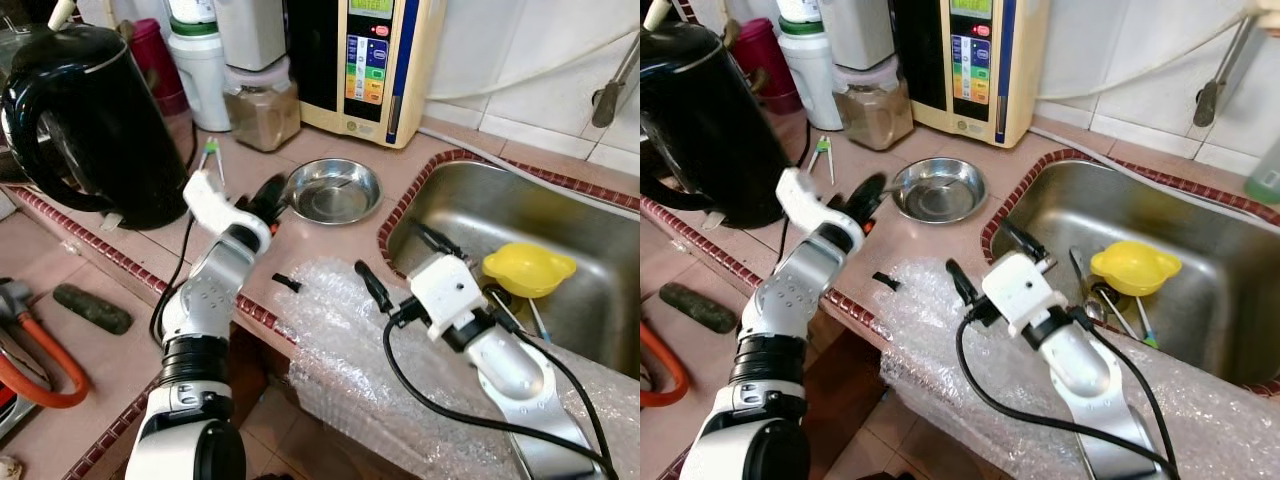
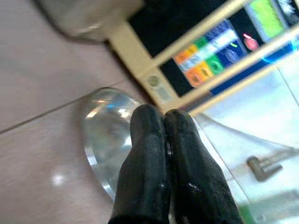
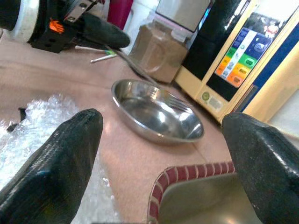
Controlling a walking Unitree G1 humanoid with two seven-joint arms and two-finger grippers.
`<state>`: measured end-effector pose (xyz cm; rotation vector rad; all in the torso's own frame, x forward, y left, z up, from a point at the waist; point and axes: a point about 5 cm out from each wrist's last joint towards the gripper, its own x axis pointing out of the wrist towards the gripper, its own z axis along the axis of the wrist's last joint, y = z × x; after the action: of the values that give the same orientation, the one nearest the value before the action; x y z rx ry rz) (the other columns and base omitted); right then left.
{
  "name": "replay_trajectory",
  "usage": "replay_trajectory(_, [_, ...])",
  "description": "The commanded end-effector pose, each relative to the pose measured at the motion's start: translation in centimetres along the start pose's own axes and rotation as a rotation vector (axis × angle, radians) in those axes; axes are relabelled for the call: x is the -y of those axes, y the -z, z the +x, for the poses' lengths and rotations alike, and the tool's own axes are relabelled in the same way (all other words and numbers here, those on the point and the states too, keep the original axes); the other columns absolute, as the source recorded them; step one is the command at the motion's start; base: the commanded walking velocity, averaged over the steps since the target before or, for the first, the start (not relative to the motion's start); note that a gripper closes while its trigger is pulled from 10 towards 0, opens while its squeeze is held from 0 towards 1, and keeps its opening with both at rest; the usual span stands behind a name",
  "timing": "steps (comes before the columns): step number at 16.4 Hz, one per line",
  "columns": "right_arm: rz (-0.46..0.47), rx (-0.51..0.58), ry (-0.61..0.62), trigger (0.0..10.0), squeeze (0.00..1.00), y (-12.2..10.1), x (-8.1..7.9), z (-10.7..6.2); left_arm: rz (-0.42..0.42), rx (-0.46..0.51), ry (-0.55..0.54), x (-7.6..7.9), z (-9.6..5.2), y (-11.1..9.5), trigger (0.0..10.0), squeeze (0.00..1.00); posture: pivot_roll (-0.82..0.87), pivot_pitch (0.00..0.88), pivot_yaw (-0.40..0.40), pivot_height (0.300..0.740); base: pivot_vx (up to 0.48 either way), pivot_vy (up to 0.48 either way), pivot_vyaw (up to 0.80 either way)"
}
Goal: Kitchen organization
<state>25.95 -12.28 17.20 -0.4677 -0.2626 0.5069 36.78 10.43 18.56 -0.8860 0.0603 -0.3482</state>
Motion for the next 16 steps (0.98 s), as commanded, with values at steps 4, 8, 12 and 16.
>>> replay_trajectory(4, [-0.092, 0.012, 0.038, 10.0, 0.0, -0.1, 1.1, 0.2, 0.208, -0.087, 0.179, 3.0, 0.0, 0.2, 0.0, 0.0, -0.11, 0.066, 0.09, 0.74, 0.0, 0.0, 0.0])
replay_trajectory(8, [-0.241, 0.009, 0.044, 10.0, 0.0, 0.0, 2.0, 2.2, 0.339, -0.2, 0.316, 4.9, -0.2, 2.0, 0.0, 0.0, -0.12, 0.066, 0.093, 0.74, 0.0, 0.0, 0.0])
replay_trajectory(12, [-0.296, 0.006, 0.066, 10.0, 0.0, 0.4, 2.5, 5.4, 0.362, -0.232, 0.416, 7.0, -0.5, 3.0, 0.0, 0.0, -0.11, 0.066, 0.09, 0.74, 0.0, 0.0, 0.0])
replay_trajectory(16, [-0.341, -0.075, 0.092, 0.0, 0.0, 2.1, 3.1, 7.0, 0.382, -0.246, 0.472, 7.9, -1.2, 3.0, 0.0, 0.0, -0.1, 0.07, 0.079, 0.74, 0.0, 0.0, 0.0])
